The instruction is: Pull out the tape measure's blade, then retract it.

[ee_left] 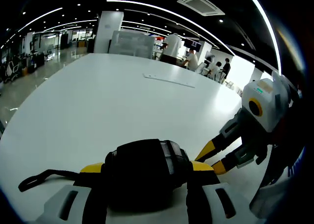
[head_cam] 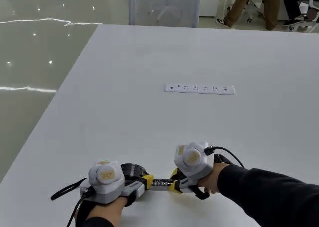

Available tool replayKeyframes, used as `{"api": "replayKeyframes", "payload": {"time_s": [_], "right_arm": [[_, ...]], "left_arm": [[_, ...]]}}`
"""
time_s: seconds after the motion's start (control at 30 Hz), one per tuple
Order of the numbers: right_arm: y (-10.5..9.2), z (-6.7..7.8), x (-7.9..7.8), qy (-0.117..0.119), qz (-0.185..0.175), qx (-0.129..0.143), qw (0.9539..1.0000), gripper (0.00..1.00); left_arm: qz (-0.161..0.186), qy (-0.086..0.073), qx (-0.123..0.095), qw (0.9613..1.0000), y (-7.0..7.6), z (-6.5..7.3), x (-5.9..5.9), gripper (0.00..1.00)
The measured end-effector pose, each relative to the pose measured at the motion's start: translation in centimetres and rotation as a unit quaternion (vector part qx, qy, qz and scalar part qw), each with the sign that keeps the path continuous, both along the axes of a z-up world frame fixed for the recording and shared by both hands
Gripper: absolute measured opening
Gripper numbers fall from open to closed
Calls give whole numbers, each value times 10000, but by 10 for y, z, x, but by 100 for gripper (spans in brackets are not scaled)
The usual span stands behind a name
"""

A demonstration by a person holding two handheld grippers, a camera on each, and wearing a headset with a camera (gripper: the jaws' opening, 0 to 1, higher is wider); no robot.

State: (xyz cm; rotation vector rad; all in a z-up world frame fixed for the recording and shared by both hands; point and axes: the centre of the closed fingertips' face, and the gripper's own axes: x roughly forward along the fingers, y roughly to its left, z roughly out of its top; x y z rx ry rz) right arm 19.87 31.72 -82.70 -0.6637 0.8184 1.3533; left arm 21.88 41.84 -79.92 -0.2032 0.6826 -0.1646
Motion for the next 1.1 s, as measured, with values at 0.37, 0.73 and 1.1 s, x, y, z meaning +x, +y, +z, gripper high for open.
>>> {"api": "replayKeyframes", "payload": {"time_s": [0.37, 0.73, 1.1], "right_arm": [[9, 0, 0, 30, -39, 98, 9999, 12], [18, 0, 0, 24, -14, 174, 9998, 12], [28, 0, 0, 8, -43, 249, 9997, 12]], "left_arm": [[-2, 4, -17, 10000, 0, 0, 0, 61], [-5, 6, -34, 10000, 0, 0, 0, 61], [0, 2, -54, 10000, 0, 0, -1, 61]]}}
